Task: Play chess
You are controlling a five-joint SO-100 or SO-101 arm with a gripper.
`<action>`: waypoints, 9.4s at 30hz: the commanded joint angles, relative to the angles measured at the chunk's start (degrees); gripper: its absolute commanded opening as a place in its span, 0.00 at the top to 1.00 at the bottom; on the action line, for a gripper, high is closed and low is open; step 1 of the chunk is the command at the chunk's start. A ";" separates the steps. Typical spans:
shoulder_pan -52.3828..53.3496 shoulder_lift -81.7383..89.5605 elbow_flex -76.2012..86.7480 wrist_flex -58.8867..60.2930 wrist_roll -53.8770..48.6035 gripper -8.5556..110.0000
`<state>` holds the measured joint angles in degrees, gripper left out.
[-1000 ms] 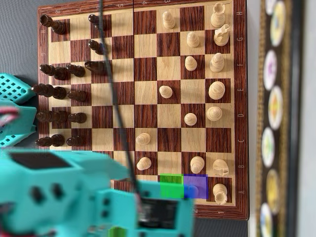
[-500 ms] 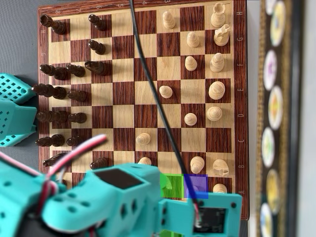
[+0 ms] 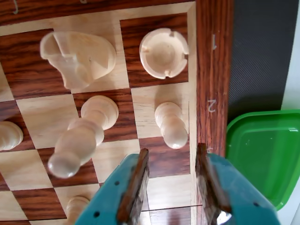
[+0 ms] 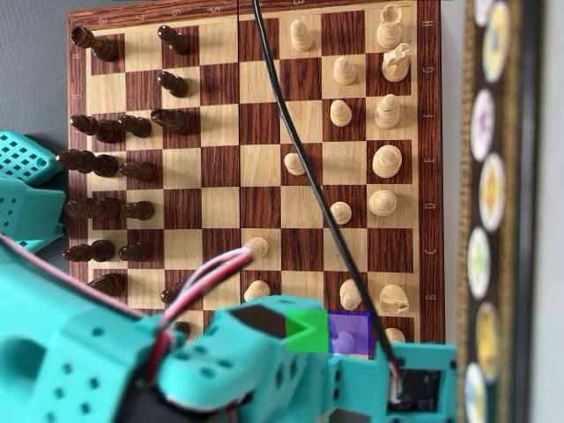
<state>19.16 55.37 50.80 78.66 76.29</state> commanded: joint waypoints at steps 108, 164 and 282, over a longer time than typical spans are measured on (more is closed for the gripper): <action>1.58 6.59 3.08 1.58 -2.37 0.88; 2.55 6.33 10.99 -2.64 -2.46 0.86; -18.02 136.49 129.55 -105.03 8.17 0.82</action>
<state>1.32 191.07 179.65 -19.86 84.11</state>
